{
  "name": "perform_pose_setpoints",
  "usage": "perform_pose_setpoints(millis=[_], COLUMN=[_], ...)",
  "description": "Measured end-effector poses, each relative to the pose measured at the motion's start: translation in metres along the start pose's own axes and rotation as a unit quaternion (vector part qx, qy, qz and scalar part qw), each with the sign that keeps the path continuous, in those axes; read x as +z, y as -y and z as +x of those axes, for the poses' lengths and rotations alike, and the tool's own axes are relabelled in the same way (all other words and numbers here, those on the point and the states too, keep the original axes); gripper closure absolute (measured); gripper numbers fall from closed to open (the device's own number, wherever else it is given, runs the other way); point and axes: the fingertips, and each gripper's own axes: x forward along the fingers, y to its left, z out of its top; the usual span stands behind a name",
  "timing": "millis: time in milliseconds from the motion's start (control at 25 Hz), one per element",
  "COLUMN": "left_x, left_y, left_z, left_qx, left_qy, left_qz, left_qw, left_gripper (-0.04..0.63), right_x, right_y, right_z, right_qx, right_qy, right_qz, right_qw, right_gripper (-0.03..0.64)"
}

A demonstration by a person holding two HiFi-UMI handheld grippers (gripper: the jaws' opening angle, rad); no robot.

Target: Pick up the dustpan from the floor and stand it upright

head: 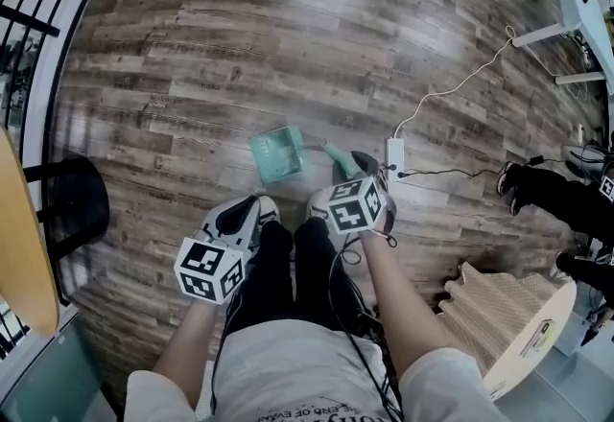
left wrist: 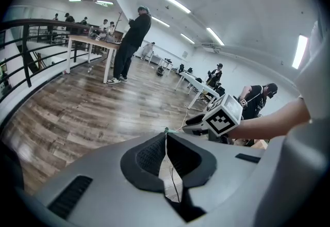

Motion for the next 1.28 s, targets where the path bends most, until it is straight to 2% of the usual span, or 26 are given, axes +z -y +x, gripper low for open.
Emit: perform_pose_setpoints(millis=[280, 600, 1000, 1280], left_x=[0.027, 0.059, 0.082, 0.106], left_y=[0.020, 0.047, 0.094, 0.113], left_z=[-0.017, -0.044, -0.076, -0.086], left_qx=[0.001, 0.001, -0.017, -0.020], left_qy=[0.016, 0.039, 0.062, 0.083], left_qz=[0.020, 0.031, 0.051, 0.072], left_qw=[0.9997, 0.9988, 0.9967, 0.9937], left_gripper=[0.565, 0.565, 0.565, 0.565], right_x=[0.034, 0.073, 0.079, 0.080], right_y=[0.006, 0.003, -0.018, -0.015], right_z=[-0.069, -0.154, -0.220, -0.252], right_qx=[0.043, 0.083, 0.164, 0.185], right_qy=[0.064, 0.144, 0.211, 0.242], right_qz=[0.065, 0.089, 0.129, 0.152], right_qw=[0.995, 0.982, 0.955, 0.940], right_gripper=[0.482, 0.509, 0.565, 0.569])
